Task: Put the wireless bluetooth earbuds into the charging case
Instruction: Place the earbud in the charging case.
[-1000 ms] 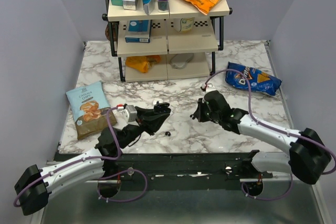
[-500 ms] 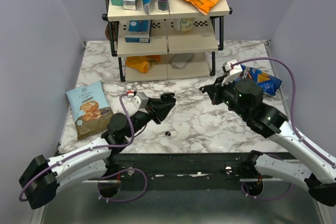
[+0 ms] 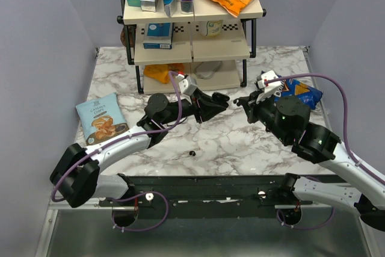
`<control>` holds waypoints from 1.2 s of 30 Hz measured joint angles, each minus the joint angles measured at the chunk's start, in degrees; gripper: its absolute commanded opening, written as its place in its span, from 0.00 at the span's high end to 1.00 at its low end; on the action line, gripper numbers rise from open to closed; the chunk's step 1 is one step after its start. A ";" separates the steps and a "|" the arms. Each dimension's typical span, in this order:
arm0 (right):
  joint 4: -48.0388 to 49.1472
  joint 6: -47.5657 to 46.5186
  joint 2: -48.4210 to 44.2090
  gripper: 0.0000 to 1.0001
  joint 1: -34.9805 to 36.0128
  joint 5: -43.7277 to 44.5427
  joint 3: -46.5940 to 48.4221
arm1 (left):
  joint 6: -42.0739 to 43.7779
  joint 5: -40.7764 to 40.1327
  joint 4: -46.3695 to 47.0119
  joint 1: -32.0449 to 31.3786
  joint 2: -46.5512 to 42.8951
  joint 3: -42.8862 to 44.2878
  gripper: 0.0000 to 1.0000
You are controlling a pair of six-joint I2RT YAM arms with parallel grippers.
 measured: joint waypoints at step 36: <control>2.78 -6.25 -0.92 0.99 4.26 -2.10 0.11 | -17.99 22.62 10.05 0.74 14.53 8.59 1.00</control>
